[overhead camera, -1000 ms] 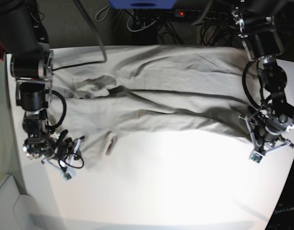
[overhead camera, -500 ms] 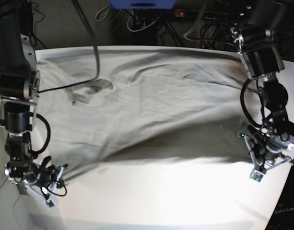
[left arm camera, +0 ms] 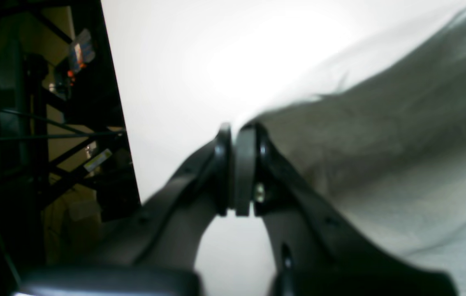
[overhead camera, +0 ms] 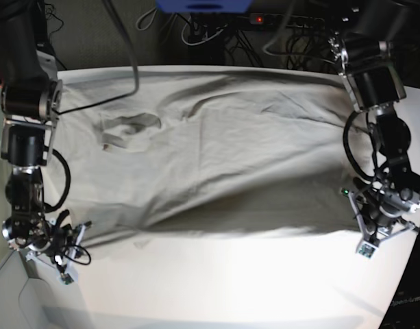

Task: Layout the t-shirt on the table in an organized manner, then fold the t-shirt properly
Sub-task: 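Pull both grippers away from the robot, spreading the beige shirt flat, then lift the held edge with both grippers and fold it back toward the robot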

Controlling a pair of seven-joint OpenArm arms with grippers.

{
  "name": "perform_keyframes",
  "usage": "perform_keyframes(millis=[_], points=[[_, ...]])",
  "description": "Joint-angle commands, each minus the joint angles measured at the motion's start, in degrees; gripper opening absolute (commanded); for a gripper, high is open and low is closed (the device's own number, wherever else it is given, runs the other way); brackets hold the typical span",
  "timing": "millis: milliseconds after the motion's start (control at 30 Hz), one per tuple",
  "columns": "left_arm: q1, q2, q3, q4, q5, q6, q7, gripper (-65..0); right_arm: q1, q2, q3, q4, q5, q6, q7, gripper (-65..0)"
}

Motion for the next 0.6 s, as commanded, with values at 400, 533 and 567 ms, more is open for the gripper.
perform_keyframes(millis=[400,533,567], points=[[3.11,-1.82,-0.19,4.01,-0.10,0.32,-0.38,-64.5,-13.65,0.75,4.07,28.13,0.87,0.58,-8.04,-65.0],[5.40,-1.82,-0.28,6.82,-0.10,0.32,-0.11,-64.5,-18.04,0.75,4.07,35.60,0.78,0.58,-10.50,-65.0],[6.01,-1.82,-0.28,7.53,-0.10,0.32,-0.11,-64.5,-18.92,0.75,4.07,37.10,0.78,0.58,-10.85,-65.0]])
